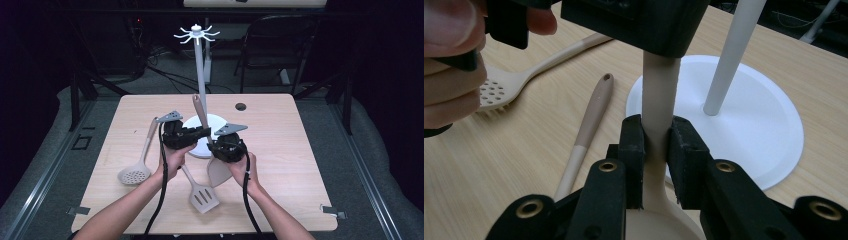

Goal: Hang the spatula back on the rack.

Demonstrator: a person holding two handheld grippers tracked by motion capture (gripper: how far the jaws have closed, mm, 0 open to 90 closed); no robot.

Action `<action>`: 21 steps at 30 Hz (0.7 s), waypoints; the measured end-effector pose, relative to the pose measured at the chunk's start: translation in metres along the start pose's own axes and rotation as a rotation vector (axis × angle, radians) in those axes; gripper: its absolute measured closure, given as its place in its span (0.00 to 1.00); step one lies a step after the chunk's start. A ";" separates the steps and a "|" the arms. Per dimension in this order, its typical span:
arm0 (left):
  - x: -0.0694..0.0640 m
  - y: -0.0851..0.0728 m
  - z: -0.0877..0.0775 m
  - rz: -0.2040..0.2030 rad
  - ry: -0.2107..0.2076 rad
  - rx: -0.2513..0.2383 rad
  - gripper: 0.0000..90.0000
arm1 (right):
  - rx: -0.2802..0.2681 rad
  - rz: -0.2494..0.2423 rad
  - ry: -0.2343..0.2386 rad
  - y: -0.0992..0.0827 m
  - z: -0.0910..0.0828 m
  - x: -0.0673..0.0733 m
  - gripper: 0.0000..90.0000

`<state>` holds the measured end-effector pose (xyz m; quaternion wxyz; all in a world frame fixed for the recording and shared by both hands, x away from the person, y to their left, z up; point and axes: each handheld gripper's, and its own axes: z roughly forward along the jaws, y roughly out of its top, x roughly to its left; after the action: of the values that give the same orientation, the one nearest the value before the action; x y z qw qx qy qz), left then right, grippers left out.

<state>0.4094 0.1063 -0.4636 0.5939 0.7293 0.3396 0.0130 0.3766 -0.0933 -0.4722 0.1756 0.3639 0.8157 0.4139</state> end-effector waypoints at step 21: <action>-0.014 0.009 -0.001 0.107 -0.003 0.005 0.86 | -0.016 -0.008 0.039 -0.007 -0.029 -0.009 0.50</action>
<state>0.4029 0.0991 -0.4499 0.5911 0.7477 0.2994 0.0429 0.3626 -0.1185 -0.4606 0.1644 0.3511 0.8170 0.4269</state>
